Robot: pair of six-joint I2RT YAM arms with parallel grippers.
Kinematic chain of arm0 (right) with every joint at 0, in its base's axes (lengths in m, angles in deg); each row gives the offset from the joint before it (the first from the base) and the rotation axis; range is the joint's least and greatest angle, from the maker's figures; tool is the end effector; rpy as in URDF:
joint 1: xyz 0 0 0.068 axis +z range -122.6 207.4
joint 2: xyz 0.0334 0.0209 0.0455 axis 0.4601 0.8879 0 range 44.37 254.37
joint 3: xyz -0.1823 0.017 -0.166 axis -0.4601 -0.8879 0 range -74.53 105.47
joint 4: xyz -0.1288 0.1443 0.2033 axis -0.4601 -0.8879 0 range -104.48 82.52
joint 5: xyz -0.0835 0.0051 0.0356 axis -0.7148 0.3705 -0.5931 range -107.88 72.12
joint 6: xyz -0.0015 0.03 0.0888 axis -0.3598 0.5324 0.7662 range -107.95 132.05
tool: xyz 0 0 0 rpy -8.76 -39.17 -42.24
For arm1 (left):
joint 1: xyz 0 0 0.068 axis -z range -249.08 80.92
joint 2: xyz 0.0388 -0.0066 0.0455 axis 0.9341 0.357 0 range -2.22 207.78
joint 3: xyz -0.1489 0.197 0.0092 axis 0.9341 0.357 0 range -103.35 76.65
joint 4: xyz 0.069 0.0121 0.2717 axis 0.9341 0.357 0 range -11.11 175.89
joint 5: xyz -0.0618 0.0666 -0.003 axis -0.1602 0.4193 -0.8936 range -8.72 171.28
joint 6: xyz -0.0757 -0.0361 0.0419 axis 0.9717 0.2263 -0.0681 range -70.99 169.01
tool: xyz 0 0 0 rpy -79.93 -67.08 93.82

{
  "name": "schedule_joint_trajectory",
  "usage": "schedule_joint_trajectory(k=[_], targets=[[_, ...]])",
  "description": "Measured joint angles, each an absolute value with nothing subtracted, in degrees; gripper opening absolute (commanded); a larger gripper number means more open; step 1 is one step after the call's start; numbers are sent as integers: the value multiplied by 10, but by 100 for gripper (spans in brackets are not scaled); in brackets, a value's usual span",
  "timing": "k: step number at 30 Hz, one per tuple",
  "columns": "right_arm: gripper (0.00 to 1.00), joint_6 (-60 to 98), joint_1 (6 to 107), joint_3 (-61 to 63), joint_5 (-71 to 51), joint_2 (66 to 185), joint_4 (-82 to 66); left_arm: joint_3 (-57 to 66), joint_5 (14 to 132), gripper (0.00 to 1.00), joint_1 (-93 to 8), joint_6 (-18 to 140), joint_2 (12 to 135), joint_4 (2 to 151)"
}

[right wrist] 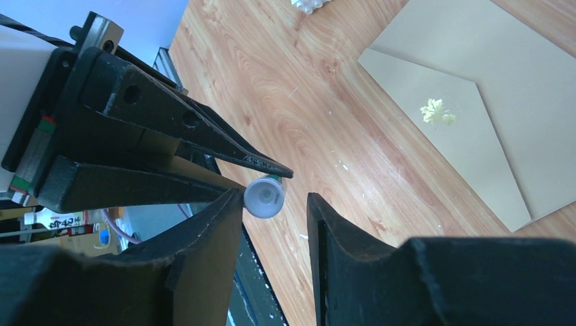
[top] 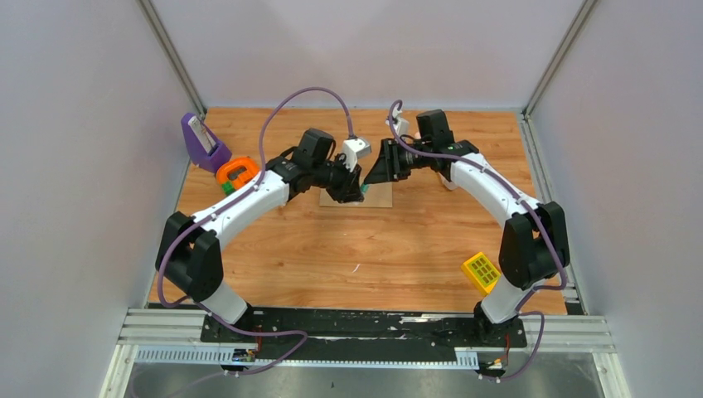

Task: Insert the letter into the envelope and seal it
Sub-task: Screw the solid glue.

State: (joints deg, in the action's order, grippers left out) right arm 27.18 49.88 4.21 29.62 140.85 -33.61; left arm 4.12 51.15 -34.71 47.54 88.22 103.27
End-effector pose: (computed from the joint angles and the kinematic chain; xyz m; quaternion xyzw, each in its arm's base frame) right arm 0.3571 0.2154 0.2347 -0.2115 0.8303 0.4664 0.2199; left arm 0.3075 -0.2619 0.2275 0.3717 0.8079 -0.3386 0.3073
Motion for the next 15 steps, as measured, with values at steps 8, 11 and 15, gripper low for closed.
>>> schedule_joint_trajectory(k=[8, 11, 15], targets=[[11, 271, 500, 47, 312, 1409, -338, 41, 511, 0, -344, 472, 882, 1038], [17, 270, 500, 47, 314, 1409, -339, 41, 511, 0, -344, 472, 882, 1040], [32, 269, 500, 47, 317, 1409, -343, 41, 511, 0, -343, 472, 882, 1040]])
